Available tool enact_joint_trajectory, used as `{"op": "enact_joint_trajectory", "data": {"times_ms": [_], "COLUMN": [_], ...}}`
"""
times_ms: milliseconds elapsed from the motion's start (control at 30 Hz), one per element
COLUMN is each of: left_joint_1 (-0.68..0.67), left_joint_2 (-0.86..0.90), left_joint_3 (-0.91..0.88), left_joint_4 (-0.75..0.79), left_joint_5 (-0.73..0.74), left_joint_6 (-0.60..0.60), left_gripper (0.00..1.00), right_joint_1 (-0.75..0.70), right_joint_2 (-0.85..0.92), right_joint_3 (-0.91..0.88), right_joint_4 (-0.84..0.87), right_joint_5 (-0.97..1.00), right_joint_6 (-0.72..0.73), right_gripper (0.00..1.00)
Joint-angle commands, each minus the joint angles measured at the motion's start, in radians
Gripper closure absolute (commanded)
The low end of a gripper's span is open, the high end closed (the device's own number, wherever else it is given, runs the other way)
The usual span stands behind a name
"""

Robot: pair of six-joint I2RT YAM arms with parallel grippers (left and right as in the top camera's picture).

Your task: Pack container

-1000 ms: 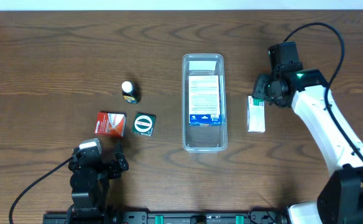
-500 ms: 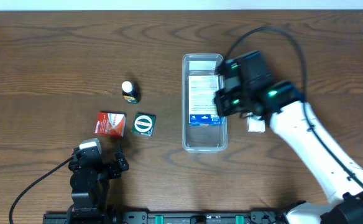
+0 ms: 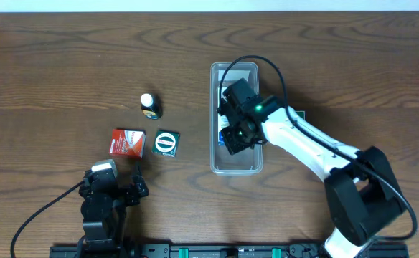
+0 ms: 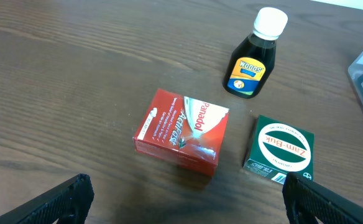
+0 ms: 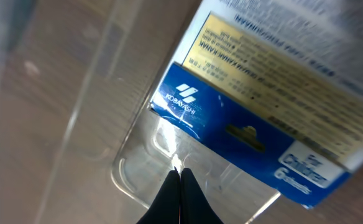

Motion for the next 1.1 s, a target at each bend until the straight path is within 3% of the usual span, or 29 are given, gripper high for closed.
{"op": "enact_joint_trajectory", "data": {"times_ms": [0,567,1067], "left_joint_1": [0.005,0.005,0.005], "left_joint_2": [-0.006,-0.006,-0.006], "left_joint_3": [-0.014,-0.014,-0.014], "left_joint_4": [-0.001,-0.001,-0.001], "left_joint_5": [-0.002,-0.002,-0.002], "left_joint_6": [-0.009,-0.009,-0.009], "left_gripper": [0.02,0.02,0.02], "right_joint_1": [0.018,0.024,0.052], "right_joint_2": [0.021,0.111,0.063], "right_joint_3": [0.0,0.0,0.002], "right_joint_4": [-0.002,0.128,0.089], "right_joint_5": [-0.016,0.164,0.209], "right_joint_6": [-0.01,0.027,0.011], "right_gripper": [0.99,0.99,0.99]}}
